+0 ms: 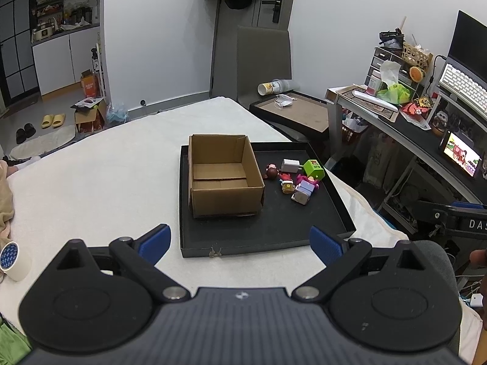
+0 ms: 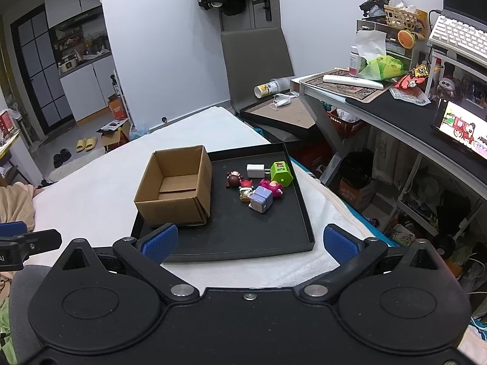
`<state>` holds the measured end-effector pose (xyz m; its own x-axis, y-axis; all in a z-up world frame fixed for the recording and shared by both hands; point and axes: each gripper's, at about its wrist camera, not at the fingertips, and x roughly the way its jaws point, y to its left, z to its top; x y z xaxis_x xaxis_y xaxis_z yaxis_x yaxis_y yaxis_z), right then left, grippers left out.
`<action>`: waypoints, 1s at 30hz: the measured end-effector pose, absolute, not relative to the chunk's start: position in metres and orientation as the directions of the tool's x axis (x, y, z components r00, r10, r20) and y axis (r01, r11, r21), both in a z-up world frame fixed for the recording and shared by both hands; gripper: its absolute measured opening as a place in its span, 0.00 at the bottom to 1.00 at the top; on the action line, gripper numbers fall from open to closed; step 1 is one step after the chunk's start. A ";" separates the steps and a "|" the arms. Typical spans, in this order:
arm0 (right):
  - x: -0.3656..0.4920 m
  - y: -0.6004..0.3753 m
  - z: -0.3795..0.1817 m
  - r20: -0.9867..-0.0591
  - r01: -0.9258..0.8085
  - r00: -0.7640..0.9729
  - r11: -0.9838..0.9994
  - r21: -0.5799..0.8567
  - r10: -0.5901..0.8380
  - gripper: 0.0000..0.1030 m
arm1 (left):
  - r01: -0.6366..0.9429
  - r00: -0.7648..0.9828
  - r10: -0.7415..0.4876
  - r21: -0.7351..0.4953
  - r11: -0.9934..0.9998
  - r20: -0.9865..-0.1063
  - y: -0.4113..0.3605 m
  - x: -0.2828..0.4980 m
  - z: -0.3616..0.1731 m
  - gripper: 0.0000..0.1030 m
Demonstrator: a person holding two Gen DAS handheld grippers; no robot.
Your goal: Organize rigid objects
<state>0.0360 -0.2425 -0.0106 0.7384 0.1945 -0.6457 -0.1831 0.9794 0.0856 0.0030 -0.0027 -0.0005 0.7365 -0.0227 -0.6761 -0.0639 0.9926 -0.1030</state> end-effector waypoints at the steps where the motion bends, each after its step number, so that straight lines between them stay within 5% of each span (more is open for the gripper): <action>1: 0.036 -0.243 -0.011 -0.646 -0.184 0.738 0.979 0.085 0.195 1.00 | -0.064 0.736 -0.023 -0.103 0.993 -0.677 -0.003 0.004 0.000 0.94; 30: 0.061 -0.241 -0.033 -0.683 -0.182 0.702 0.978 0.100 0.201 1.00 | -0.070 0.714 -0.014 -0.091 0.993 -0.700 -0.002 0.033 -0.017 0.94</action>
<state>0.0605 -0.2413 -0.0329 0.7021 0.2007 -0.6832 -0.1823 0.9781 0.1001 0.0328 -0.0017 -0.0167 0.7142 -0.0135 -0.6998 -0.0703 0.9934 -0.0910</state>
